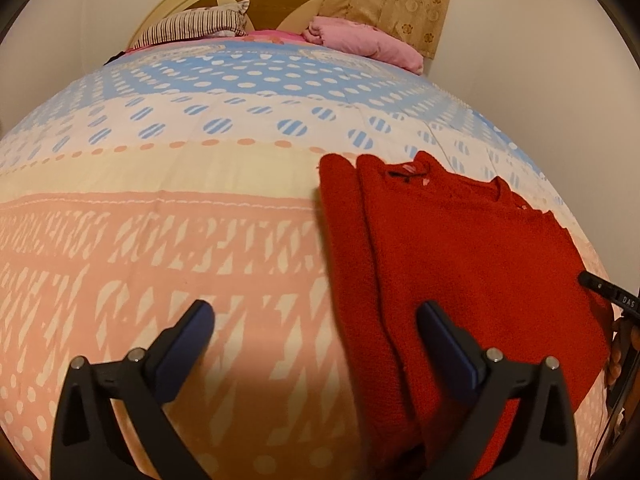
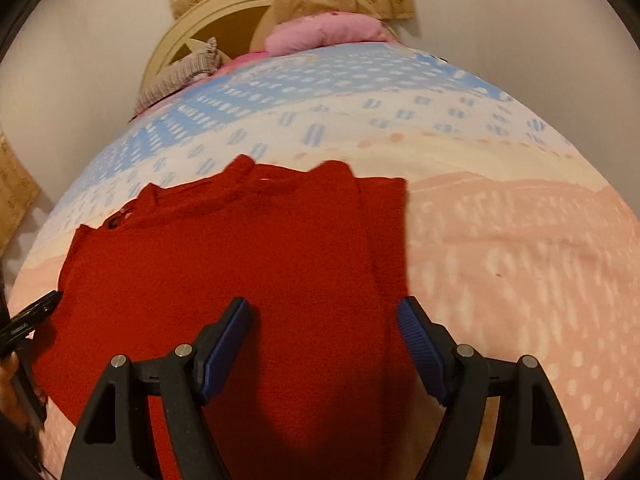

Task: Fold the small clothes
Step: 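Lay the folded hem down and open both tools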

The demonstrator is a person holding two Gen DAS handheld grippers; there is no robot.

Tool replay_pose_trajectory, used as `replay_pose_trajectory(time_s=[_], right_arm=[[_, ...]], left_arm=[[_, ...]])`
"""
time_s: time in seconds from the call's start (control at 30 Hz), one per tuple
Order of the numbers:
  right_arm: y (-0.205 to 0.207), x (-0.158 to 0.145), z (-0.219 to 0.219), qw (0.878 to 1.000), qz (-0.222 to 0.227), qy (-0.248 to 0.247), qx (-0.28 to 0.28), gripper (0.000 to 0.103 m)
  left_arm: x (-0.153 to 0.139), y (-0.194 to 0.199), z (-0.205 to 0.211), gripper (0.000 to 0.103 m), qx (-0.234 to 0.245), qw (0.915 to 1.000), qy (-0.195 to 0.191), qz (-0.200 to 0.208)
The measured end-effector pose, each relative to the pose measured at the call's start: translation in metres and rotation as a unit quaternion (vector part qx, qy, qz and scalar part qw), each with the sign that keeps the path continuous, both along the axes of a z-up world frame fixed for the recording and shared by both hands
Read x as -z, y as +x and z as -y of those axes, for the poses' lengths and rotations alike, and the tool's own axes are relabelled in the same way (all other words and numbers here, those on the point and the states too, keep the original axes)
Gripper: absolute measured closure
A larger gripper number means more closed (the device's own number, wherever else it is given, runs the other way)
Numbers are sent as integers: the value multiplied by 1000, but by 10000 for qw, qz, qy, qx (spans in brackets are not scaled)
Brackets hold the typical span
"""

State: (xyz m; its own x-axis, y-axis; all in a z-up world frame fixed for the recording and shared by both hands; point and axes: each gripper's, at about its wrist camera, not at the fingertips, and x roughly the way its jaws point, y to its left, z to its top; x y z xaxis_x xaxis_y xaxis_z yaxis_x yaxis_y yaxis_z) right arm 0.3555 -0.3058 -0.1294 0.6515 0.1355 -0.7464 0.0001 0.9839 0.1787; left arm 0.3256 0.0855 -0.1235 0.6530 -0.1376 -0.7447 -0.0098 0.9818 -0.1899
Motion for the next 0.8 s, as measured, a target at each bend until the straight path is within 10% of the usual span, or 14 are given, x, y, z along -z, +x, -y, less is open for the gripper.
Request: replay_pose_trajectory(time_s=[0.37,0.6,0.8], right_arm=[[-31,-54,-52,9962,732,-72,-469,26],[-33,-29,-123,9901,489,-203,-1304,26],[-29,-1,-99,9921,260,489,-1130,26]], left_arm=[[0,0,2,0,-2,10000,5,3],[0,0,2,0,1,10000,1,4],[0,0,1,0,2,10000,-13,2]])
